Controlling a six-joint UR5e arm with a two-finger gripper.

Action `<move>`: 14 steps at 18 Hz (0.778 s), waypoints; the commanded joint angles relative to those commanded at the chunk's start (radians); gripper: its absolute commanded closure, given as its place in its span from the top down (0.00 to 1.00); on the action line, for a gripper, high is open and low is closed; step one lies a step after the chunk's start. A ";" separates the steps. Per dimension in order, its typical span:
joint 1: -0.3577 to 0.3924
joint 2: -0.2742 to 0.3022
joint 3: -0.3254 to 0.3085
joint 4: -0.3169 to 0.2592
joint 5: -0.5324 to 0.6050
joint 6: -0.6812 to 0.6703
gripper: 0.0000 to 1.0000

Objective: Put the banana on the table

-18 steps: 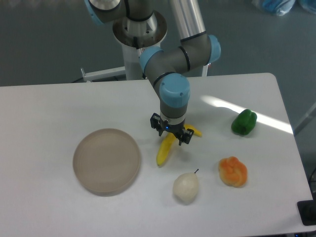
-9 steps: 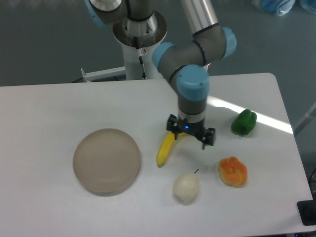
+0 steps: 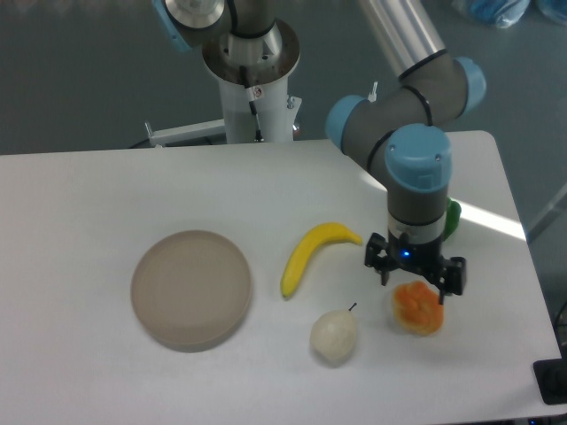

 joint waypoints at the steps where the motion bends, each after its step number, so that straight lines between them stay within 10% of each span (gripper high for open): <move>1: 0.000 0.000 0.000 0.000 0.025 0.032 1.00; 14: 0.017 0.135 -0.173 -0.077 0.045 0.148 1.00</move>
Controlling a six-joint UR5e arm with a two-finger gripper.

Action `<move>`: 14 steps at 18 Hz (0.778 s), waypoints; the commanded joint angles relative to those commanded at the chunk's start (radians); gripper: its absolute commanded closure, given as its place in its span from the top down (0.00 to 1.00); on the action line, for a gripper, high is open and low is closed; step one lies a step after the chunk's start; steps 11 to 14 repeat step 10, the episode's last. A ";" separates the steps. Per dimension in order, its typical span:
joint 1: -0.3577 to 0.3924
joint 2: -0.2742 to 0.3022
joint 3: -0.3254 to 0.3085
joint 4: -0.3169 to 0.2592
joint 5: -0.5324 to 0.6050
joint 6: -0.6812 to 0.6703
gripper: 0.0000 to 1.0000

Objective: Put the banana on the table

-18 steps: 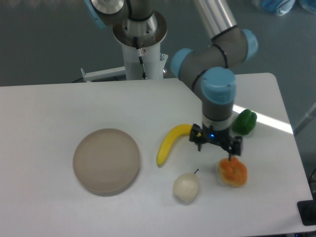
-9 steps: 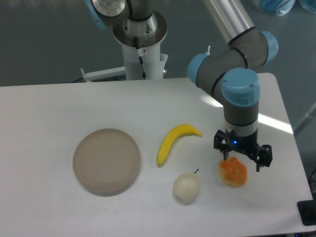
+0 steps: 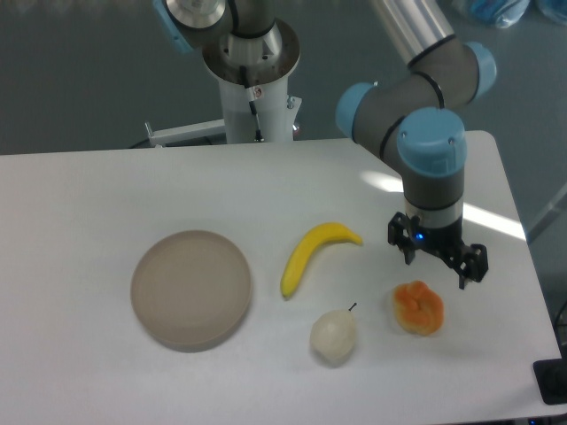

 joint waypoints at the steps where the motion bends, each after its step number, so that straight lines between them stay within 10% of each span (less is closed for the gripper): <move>1: 0.000 0.003 -0.003 -0.005 -0.003 0.000 1.00; 14: -0.023 0.025 0.004 -0.061 -0.012 0.000 1.00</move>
